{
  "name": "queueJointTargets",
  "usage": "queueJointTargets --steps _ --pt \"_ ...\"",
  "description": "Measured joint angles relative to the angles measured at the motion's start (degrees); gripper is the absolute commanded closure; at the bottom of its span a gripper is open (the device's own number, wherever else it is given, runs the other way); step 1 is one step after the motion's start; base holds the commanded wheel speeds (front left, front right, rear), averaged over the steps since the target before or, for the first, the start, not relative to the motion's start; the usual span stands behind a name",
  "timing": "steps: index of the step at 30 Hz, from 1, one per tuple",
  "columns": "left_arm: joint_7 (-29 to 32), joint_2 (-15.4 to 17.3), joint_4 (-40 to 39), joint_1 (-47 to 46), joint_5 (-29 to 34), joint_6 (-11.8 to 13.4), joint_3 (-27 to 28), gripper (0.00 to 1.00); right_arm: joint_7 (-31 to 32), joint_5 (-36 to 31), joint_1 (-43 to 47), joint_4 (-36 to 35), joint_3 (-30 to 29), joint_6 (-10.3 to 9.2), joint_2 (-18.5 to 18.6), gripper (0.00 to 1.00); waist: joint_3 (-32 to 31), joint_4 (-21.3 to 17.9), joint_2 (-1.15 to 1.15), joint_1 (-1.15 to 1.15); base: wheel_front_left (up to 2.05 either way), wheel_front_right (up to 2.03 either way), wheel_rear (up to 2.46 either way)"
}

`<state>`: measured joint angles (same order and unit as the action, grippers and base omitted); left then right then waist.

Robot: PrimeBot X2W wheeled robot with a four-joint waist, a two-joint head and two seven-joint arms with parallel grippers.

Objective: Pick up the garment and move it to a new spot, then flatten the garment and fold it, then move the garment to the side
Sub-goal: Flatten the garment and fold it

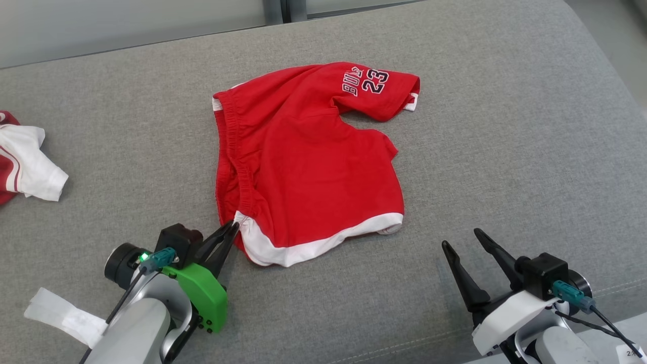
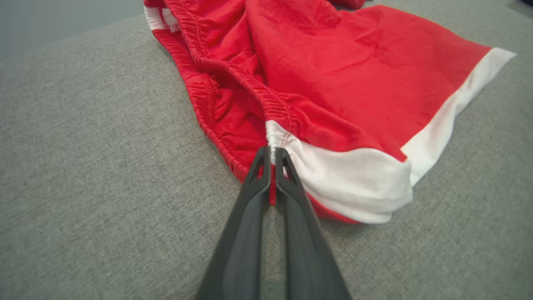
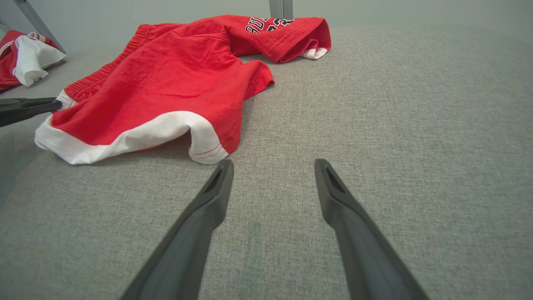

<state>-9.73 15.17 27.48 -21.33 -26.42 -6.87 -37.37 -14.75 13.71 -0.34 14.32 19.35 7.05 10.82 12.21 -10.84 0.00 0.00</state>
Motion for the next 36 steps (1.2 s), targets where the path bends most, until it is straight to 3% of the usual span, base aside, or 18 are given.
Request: queueJointTargets --steps 12,19,36 --pt "-2.1 -0.2 0.5 -1.1 0.3 -0.2 0.4 1.00 0.0 0.7 -1.0 2.7 3.1 0.02 -2.4 0.00 0.6 0.5 0.00 0.00 0.00 0.00 0.00" --pt "-3.5 -1.2 -0.3 -2.3 0.4 1.1 2.2 1.00 0.0 2.6 -4.6 4.6 4.4 0.03 -4.1 0.00 1.8 2.3 0.00 0.00 0.00 0.00 0.00" --pt "-4.5 -1.1 -1.8 -2.1 0.3 3.4 6.6 1.00 0.0 6.4 -6.2 8.7 5.8 0.03 -4.0 0.00 2.8 6.1 0.00 0.00 0.00 0.00 0.00"
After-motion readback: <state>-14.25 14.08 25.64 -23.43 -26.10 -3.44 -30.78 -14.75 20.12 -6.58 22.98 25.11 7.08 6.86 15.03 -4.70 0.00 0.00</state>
